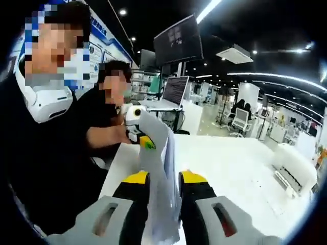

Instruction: Organize the stack of printing papers by aligning and flattening the scattered papers on the table

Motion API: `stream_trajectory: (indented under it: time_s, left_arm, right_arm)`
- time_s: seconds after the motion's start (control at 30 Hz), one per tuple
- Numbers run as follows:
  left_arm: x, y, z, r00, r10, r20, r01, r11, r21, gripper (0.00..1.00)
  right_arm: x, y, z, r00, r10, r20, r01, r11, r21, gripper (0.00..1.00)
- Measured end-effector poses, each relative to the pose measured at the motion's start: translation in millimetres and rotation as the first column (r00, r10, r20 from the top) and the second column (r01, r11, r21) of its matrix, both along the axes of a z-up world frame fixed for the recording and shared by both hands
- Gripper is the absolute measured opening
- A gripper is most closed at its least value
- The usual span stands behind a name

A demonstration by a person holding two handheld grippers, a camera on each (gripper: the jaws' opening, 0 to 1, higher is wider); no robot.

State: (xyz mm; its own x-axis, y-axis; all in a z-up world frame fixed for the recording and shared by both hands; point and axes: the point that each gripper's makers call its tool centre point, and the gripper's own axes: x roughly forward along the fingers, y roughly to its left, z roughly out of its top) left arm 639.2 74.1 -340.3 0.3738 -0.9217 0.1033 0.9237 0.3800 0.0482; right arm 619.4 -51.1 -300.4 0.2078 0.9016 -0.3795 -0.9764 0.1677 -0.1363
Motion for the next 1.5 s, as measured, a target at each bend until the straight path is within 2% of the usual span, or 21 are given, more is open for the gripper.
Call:
stream_trajectory:
  time_s: [0.13, 0.37, 0.57, 0.73, 0.77, 0.93, 1.03, 1.07, 1.1, 1.27, 1.4, 1.5]
  left_arm:
    - [-0.6, -2.4, 0.0, 1.000, -0.004, 0.009, 0.004, 1.000, 0.009, 0.05]
    - [-2.5, -5.3, -0.1, 1.000, -0.019, 0.022, 0.019, 1.000, 0.016, 0.05]
    - [-3.9, -6.4, 0.8, 0.999, -0.031, 0.036, 0.030, 0.999, 0.025, 0.05]
    - [-4.9, -6.5, 0.8, 0.998, -0.036, 0.042, 0.035, 0.999, 0.029, 0.05]
    - [34.6, 11.7, -6.1, 0.999, -0.037, 0.037, 0.036, 0.999, 0.027, 0.05]
    - [61.8, 23.7, -11.5, 0.998, -0.043, 0.036, 0.042, 0.999, 0.031, 0.05]
    - [70.7, 28.0, -13.6, 0.998, -0.048, 0.037, 0.047, 0.998, 0.032, 0.05]
    - [57.0, 22.0, -11.6, 0.998, -0.049, 0.041, 0.048, 0.998, 0.034, 0.05]
    - [52.5, 20.0, -11.0, 0.998, -0.050, 0.040, 0.048, 0.998, 0.033, 0.05]
    - [63.0, 23.7, -12.9, 0.998, -0.056, 0.039, 0.054, 0.998, 0.037, 0.05]
    - [69.4, 25.7, -14.0, 0.998, -0.056, 0.039, 0.054, 0.998, 0.045, 0.05]
    - [52.7, 17.9, -11.4, 0.998, -0.054, 0.044, 0.051, 0.997, 0.057, 0.05]
  right_arm:
    - [4.7, 1.9, 0.7, 1.000, 0.019, -0.014, -0.020, 0.996, -0.088, 0.19]
    - [8.3, 7.4, 0.0, 0.999, 0.038, -0.026, -0.042, 0.984, -0.172, 0.20]
    - [11.2, 11.1, -2.5, 0.997, 0.064, -0.034, -0.071, 0.957, -0.281, 0.22]
    - [12.7, 19.0, 0.9, 0.996, 0.082, -0.034, -0.089, 0.943, -0.319, 0.22]
    - [12.8, 21.6, 1.5, 0.995, 0.089, -0.034, -0.095, 0.938, -0.334, 0.22]
    - [13.6, 28.6, 3.5, 0.992, 0.119, -0.033, -0.123, 0.921, -0.370, 0.22]
    - [13.3, 33.4, 2.8, 0.990, 0.134, -0.036, -0.137, 0.908, -0.395, 0.21]
    - [13.9, 34.9, 2.5, 0.990, 0.138, -0.038, -0.141, 0.902, -0.407, 0.21]
    - [14.9, 35.8, 2.6, 0.989, 0.141, -0.039, -0.145, 0.898, -0.416, 0.21]
    - [17.1, 41.6, 2.5, 0.987, 0.154, -0.041, -0.156, 0.870, -0.467, 0.21]
    - [17.3, 47.0, 2.3, 0.984, 0.176, -0.041, -0.171, 0.834, -0.525, 0.21]
    - [16.3, 52.2, 2.0, 0.981, 0.189, -0.041, -0.179, 0.809, -0.560, 0.20]
